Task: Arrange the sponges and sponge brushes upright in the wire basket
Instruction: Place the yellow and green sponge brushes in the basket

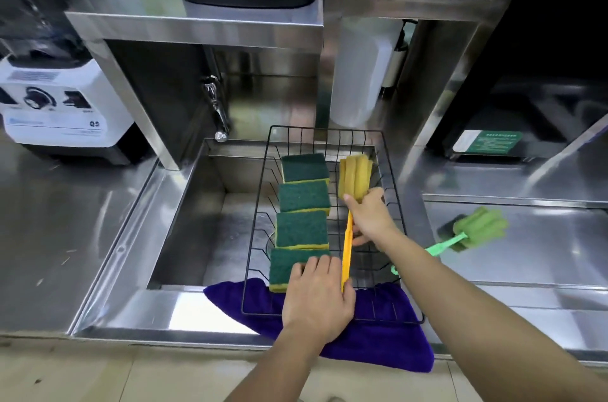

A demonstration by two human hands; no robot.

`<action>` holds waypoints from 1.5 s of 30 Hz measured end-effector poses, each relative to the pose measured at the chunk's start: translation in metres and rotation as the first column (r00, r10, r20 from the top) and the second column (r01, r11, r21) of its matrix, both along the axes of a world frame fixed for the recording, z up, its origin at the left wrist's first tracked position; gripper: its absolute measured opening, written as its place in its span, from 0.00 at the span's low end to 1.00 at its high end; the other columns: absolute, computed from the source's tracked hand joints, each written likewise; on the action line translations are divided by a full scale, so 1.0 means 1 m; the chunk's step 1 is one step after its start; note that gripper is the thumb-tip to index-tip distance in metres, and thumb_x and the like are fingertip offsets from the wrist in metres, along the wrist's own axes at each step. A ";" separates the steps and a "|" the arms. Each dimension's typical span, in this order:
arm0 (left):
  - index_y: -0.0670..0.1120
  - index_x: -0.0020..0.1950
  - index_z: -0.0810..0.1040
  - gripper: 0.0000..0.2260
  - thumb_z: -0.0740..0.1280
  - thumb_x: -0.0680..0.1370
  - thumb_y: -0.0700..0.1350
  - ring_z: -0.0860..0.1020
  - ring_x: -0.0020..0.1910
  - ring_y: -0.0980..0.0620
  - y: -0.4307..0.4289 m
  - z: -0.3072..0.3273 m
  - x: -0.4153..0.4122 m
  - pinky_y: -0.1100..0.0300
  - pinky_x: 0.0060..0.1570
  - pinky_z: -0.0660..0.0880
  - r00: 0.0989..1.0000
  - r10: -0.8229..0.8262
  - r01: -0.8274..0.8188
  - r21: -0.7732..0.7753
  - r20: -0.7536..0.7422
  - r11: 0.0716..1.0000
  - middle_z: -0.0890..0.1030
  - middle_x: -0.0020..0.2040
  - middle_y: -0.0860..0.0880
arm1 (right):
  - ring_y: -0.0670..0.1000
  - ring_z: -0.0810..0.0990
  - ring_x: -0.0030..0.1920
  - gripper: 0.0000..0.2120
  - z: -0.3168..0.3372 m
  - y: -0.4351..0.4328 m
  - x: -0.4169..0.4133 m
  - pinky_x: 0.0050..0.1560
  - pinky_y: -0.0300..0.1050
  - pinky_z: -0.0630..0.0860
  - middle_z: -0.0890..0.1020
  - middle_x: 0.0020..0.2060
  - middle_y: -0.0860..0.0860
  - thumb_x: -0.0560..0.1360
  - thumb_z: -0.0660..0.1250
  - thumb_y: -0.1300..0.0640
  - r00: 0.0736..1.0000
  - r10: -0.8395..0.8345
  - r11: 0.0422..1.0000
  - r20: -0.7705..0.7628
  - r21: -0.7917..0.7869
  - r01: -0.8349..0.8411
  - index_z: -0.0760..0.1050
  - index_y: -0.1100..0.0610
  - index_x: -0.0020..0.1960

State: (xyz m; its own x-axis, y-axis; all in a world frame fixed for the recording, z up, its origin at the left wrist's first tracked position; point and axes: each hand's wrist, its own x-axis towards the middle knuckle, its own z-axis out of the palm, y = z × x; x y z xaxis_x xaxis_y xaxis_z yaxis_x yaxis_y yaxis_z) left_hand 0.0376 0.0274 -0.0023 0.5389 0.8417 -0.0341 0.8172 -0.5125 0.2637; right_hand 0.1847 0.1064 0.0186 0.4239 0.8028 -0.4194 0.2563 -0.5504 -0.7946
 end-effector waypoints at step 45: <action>0.49 0.57 0.73 0.15 0.52 0.79 0.54 0.70 0.53 0.52 0.000 -0.007 0.002 0.55 0.54 0.66 0.999 0.023 -0.022 0.024 -0.046 0.999 0.75 0.54 0.52 | 0.54 0.72 0.46 0.14 -0.032 -0.086 0.117 0.52 0.53 0.73 0.72 0.45 0.57 0.71 0.62 0.66 0.843 -0.509 0.860 0.171 0.059 0.507 0.67 0.61 0.56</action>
